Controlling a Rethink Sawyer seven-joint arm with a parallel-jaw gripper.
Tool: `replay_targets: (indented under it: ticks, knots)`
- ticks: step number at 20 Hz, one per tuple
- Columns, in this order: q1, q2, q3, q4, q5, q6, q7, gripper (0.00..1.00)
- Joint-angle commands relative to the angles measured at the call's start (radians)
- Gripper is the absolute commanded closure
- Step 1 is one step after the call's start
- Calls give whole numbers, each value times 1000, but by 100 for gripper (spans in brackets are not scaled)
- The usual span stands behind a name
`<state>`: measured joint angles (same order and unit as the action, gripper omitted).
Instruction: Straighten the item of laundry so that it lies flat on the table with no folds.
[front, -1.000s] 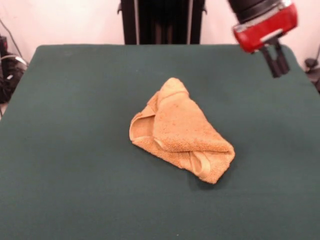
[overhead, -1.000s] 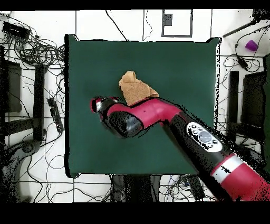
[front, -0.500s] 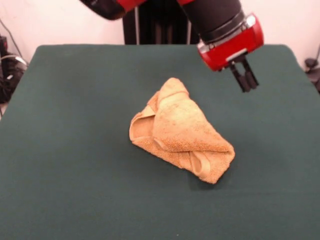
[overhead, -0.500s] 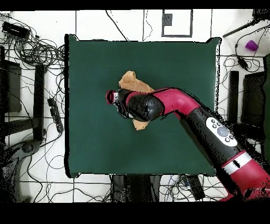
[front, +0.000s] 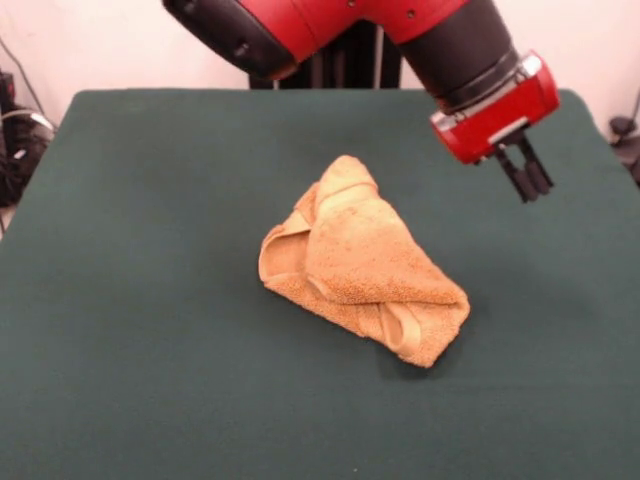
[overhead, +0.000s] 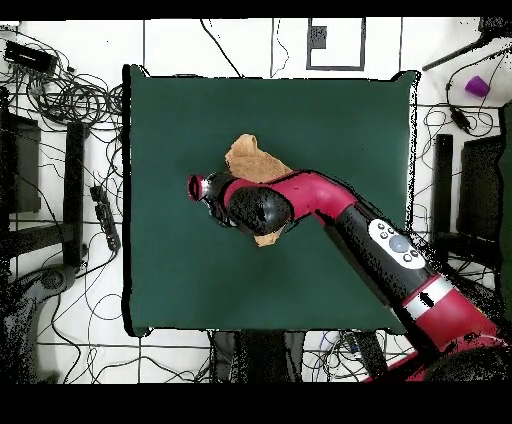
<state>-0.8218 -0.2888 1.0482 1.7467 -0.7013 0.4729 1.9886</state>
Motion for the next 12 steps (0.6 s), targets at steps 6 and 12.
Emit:
replay_targets:
  ticks: [6,12]
  knots:
    - [53,84,30,-201,5,322,-525,100]
    - [36,-12,60,-159,-21,314,-490,100]
